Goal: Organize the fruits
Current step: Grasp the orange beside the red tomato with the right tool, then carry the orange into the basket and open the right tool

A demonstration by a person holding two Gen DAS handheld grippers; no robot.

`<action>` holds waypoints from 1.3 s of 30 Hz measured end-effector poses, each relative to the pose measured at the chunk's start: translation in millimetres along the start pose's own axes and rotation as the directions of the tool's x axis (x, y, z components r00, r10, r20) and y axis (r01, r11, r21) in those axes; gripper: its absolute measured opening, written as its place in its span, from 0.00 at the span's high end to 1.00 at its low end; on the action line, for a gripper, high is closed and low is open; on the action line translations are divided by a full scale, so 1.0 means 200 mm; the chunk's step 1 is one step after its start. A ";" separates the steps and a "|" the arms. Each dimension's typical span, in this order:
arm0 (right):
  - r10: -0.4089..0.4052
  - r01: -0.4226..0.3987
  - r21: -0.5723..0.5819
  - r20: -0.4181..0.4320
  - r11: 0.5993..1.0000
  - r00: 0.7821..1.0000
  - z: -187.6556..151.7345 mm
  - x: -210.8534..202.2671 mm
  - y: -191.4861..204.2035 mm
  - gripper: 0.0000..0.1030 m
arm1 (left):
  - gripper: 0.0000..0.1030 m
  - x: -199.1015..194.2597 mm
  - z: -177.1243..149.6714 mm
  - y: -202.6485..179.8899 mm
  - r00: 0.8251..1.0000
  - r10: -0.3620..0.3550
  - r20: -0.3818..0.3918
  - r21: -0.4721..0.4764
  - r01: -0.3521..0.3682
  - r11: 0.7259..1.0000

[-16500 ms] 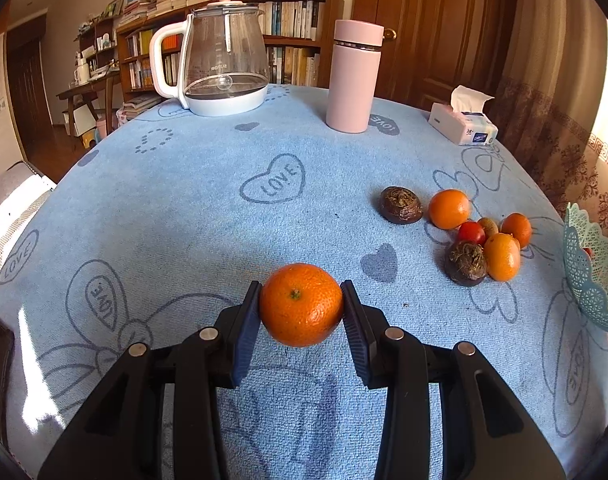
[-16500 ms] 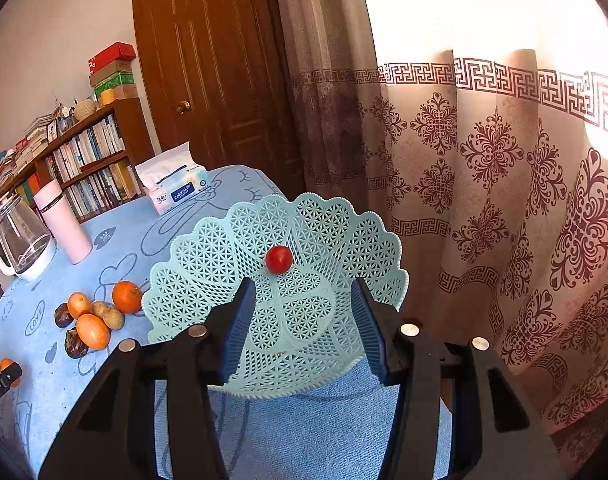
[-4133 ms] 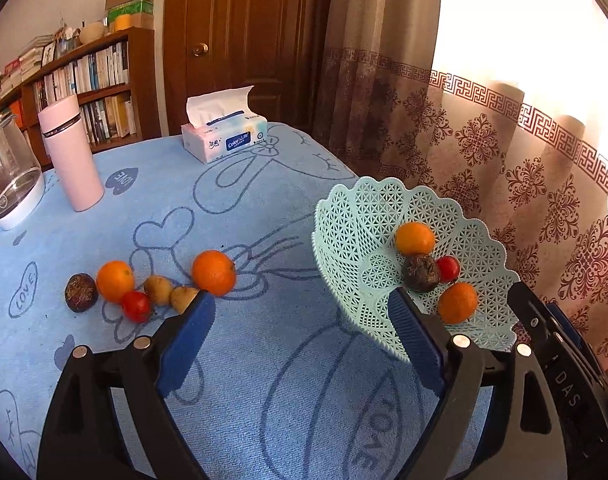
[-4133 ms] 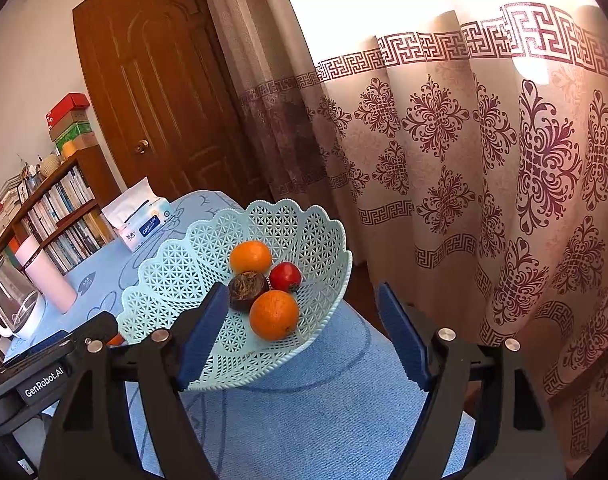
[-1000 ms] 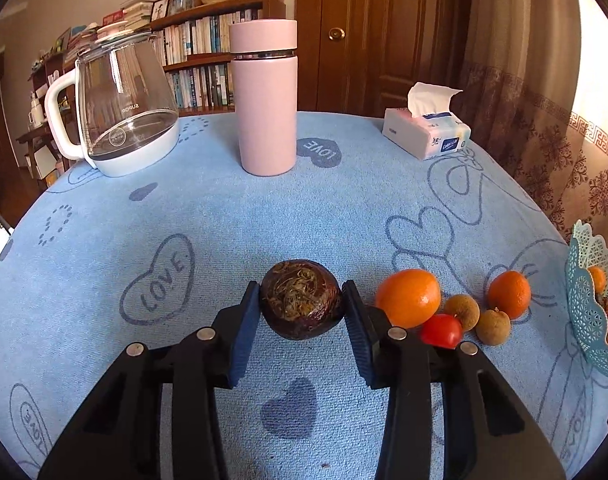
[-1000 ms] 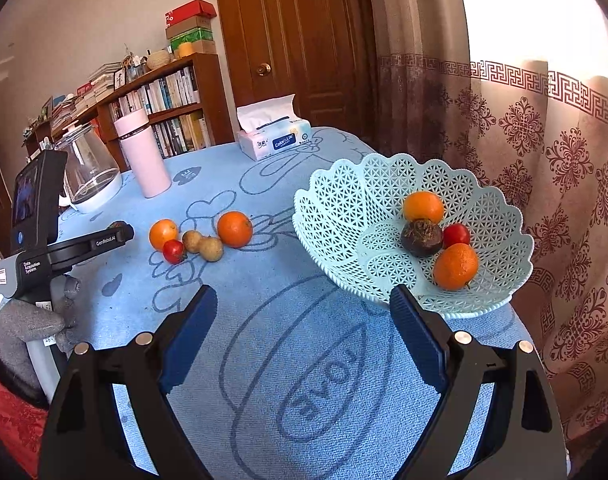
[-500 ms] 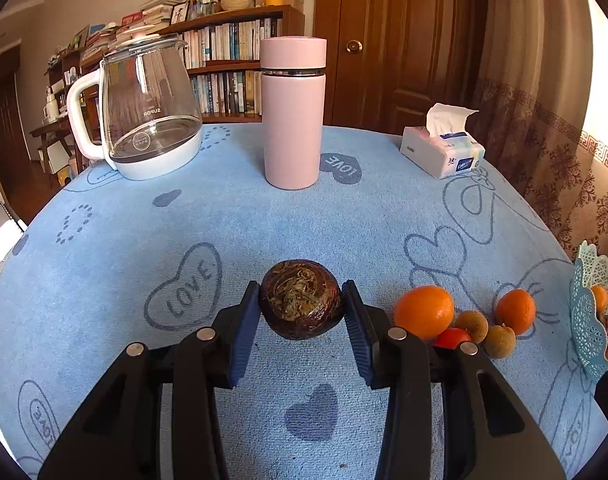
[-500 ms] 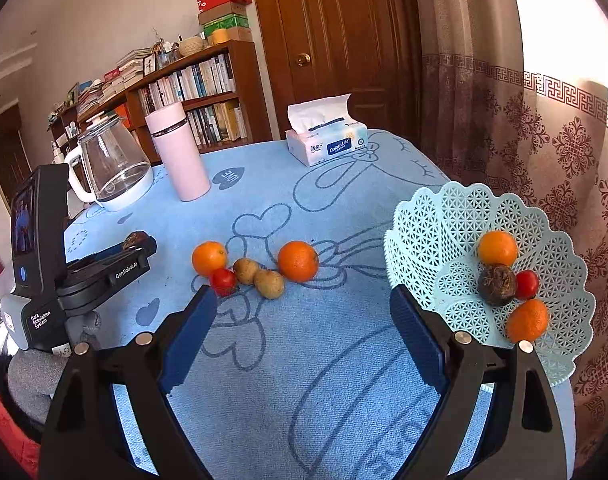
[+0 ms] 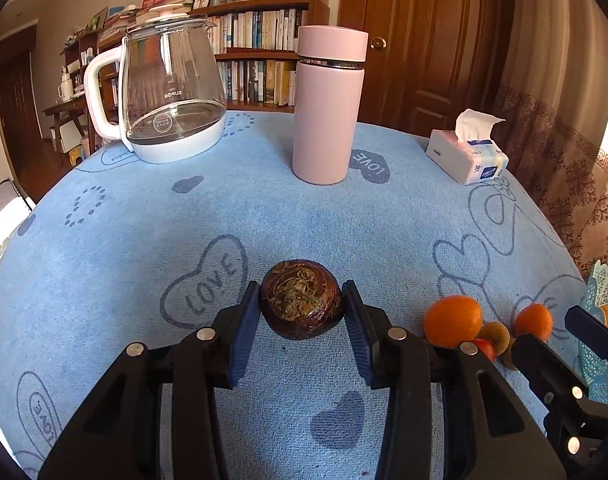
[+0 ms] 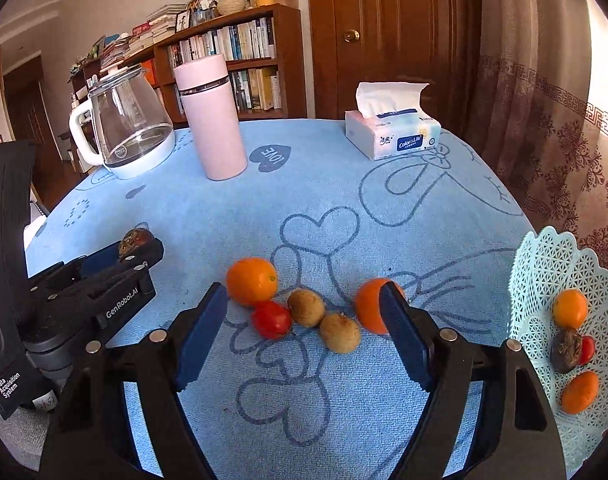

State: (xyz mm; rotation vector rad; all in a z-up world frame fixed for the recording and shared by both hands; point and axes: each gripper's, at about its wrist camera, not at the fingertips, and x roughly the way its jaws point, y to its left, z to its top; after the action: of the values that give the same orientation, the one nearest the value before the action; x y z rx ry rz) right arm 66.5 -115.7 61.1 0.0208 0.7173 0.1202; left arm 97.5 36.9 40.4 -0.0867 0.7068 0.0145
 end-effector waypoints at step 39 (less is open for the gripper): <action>0.018 -0.031 -0.114 -0.111 0.993 0.994 0.04 0.24 0.20 0.60 | 0.59 0.01 0.02 0.12 0.999 0.029 -0.028 -0.104 -0.032 0.994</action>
State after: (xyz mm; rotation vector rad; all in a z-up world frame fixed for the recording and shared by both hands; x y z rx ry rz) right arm 103.2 -70.0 37.2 -0.0880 0.8193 0.1877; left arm 100.6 60.2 40.9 -0.1763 0.7338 0.0798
